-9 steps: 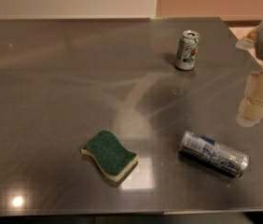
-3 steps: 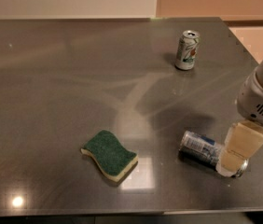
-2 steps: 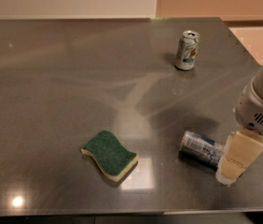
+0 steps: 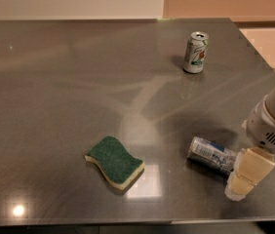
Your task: Pick redbull can
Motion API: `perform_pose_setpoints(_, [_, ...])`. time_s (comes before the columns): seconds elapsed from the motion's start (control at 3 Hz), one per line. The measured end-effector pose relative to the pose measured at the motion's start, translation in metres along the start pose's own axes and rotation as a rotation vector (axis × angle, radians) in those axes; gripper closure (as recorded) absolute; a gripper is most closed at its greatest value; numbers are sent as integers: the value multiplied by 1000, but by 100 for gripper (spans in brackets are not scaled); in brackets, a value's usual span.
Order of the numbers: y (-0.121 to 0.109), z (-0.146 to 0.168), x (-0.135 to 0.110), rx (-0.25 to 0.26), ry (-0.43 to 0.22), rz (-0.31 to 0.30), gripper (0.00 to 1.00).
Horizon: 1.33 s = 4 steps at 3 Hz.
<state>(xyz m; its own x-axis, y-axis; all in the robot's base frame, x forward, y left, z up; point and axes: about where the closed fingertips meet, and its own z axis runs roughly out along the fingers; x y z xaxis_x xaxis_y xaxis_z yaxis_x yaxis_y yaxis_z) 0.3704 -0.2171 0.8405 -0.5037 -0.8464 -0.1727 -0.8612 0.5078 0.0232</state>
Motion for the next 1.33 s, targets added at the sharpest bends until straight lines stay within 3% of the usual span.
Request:
perform_pose_setpoints(0.33, [0,5,1,1,-8,4,16])
perform_pose_setpoints(1.33, [-4,-19,-2,48,-25,6,87])
